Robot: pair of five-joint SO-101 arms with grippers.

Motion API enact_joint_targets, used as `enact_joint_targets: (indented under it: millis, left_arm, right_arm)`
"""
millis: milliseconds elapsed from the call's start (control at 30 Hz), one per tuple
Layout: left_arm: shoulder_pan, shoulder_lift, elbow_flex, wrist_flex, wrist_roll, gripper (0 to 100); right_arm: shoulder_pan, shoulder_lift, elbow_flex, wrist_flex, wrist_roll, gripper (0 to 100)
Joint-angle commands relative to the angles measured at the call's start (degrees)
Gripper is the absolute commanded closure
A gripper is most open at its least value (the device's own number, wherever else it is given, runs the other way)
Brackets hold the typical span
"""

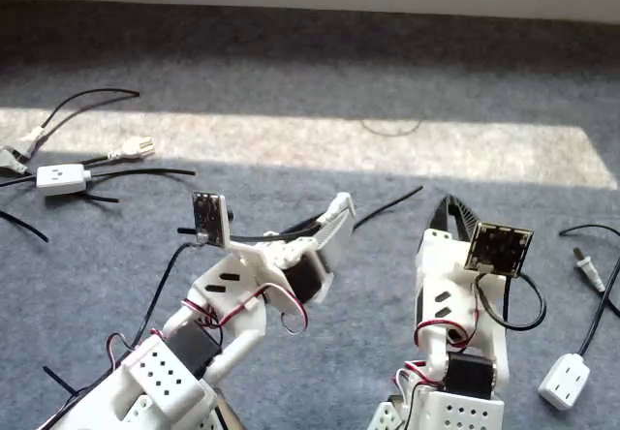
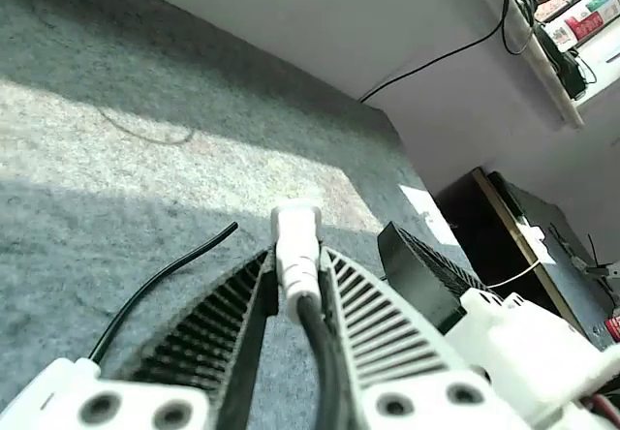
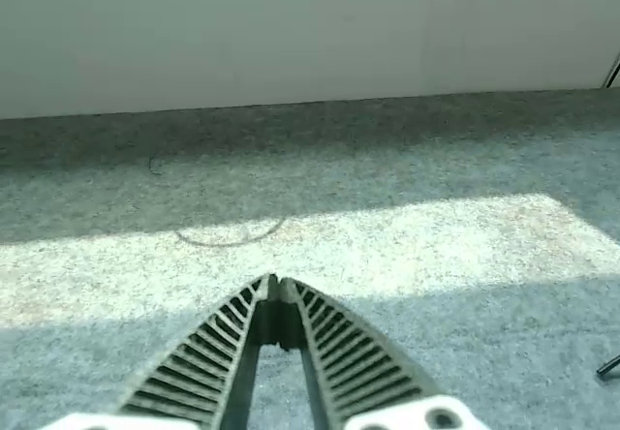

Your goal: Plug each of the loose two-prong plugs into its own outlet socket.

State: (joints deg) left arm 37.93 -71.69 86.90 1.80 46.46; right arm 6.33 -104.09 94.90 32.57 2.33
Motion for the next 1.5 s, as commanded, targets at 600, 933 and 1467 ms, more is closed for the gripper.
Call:
enact_joint_targets:
  millis: [600,933,1467]
  left_arm:
    - [-11.6,23.1,-32.9,35.5,10.7,99]
    - [-11.7,48.1,-54.1,55.1,10.7,99]
    - [-11.2,48.7,-56.1,70.6,15.4,99]
  right_arm:
    - [0.7,0.4,8.8,-2.1,-1.5,99.1]
    - [0.7,0.4,8.8,-2.1,-1.5,99.1]
    - [0.4,0.4,8.8,-2.1,-1.5,99.1]
